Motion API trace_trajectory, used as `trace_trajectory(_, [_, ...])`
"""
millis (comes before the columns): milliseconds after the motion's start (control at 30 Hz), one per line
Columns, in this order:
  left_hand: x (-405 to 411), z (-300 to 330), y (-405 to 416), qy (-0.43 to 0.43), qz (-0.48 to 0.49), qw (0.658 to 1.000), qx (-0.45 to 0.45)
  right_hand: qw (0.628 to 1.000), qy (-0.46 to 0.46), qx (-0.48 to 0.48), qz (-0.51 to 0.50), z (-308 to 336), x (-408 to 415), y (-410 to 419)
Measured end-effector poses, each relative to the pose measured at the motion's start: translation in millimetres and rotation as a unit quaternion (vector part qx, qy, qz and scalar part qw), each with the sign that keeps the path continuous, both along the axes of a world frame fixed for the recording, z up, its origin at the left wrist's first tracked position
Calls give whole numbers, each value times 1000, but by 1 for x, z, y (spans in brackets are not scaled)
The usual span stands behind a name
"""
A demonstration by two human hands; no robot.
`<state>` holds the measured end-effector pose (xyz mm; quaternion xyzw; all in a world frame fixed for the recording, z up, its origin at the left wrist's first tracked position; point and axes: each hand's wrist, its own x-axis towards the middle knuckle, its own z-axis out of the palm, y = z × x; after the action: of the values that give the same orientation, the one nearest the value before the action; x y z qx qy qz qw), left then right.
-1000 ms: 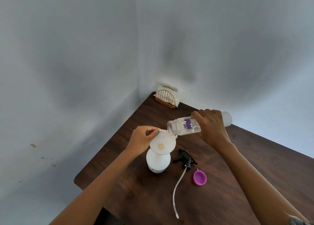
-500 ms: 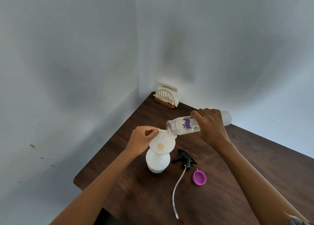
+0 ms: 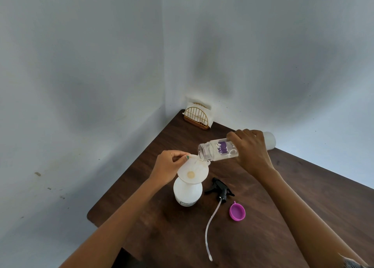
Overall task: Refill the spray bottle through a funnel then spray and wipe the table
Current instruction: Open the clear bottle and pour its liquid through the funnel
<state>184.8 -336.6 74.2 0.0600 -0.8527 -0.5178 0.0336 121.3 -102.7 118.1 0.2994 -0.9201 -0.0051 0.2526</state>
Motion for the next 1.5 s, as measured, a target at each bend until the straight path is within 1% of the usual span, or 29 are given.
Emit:
trace_trajectory(633, [1,1,-1,-3,-5,1000,16,1000,4,-1,1,1,2,-1])
trace_trajectory(1233, [2,-1,-2,-5,1,1000,13,1000,-3,2,4,1,4,-2])
trace_trajectory(1500, [3,0,-2,-4,-2,1000,12,1000,9,-2,13,2,4,-3])
